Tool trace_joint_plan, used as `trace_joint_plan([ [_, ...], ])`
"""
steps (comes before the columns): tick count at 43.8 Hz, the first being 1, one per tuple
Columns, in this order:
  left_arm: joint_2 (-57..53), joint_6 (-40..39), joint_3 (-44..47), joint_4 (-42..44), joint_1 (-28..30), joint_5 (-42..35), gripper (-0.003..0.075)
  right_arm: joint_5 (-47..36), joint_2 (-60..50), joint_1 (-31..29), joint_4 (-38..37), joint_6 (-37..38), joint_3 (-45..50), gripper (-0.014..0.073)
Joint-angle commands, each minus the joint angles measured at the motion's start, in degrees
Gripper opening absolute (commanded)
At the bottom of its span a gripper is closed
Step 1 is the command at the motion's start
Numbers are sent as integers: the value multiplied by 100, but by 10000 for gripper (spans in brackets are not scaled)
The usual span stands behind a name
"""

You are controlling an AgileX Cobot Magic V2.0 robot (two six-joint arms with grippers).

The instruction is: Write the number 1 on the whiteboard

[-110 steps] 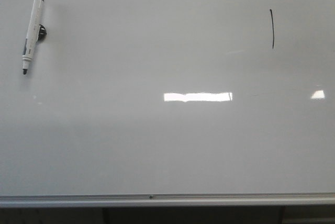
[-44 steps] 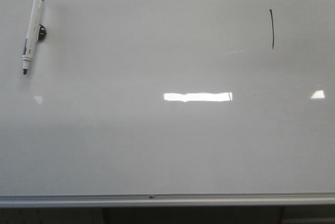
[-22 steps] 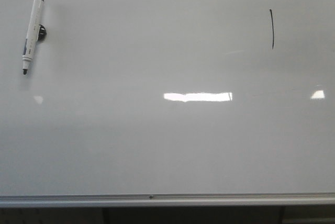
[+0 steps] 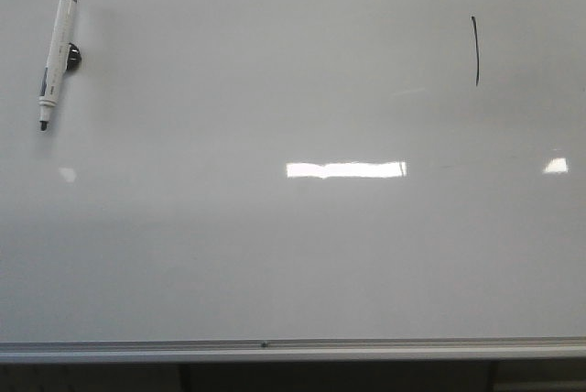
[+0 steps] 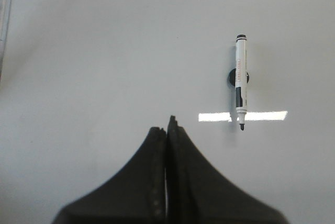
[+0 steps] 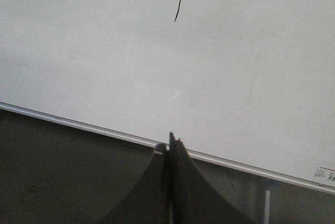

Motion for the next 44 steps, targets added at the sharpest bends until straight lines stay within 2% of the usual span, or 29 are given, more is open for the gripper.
trace_joint_plan([
  [1, -85, -61, 127, -12, -85, -462, -20, -394, 11, -25, 23, -12, -147, -69],
  [17, -85, -61, 127, -12, -85, -462, -20, -407, -7, -25, 23, -12, -115, -69],
  [23, -85, -61, 127, -12, -85, -462, -20, -644, -348, -127, 59, -12, 217, -69],
  [29, -85, -61, 127, -12, -85, -462, -20, -1716, -995, -181, 59, -12, 1022, -69],
  [37, -85, -61, 127, -12, -85, -462, -20, -3663, -1956, -181, 66, -12, 2324, -69],
  [44, -85, -61, 127, -12, -85, -462, -20, -4717, -2624, -241, 66, -12, 3400, -69],
])
